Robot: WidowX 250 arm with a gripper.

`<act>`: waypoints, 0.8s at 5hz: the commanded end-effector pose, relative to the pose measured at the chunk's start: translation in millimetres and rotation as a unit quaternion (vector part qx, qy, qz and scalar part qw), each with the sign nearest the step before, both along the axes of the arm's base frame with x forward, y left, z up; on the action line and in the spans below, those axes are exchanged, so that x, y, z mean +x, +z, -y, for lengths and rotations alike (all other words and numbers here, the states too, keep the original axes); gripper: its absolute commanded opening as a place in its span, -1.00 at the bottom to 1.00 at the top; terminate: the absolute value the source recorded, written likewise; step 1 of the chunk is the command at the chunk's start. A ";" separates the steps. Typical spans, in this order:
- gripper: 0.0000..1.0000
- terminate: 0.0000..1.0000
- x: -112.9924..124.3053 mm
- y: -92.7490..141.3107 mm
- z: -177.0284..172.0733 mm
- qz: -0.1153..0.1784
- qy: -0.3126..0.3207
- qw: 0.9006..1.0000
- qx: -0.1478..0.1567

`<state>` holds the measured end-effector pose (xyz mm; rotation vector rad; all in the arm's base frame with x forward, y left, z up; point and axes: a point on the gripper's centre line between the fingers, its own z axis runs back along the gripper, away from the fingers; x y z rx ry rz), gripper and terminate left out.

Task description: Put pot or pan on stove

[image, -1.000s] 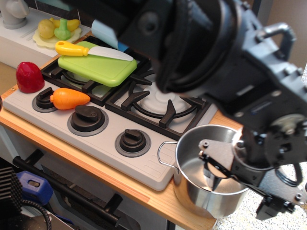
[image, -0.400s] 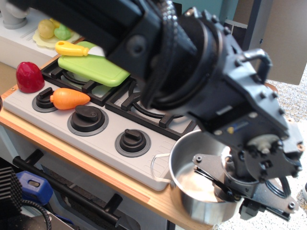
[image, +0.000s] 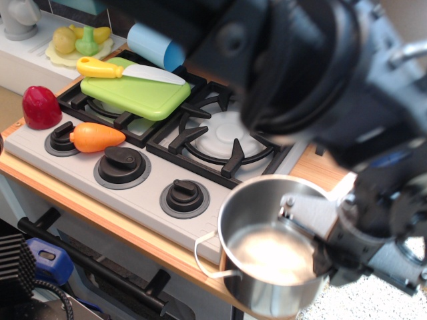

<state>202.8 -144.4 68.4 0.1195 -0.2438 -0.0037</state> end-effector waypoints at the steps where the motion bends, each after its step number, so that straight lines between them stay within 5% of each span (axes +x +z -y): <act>1: -1.00 -1.00 25.2 50.9 -7.4 0.030 -0.037 0.998 0.042; 3: -1.00 -1.00 67.7 91.2 -50.7 0.029 -0.087 0.994 0.050; 4: -1.00 -1.00 66.4 86.5 -67.3 0.025 -0.100 0.994 0.024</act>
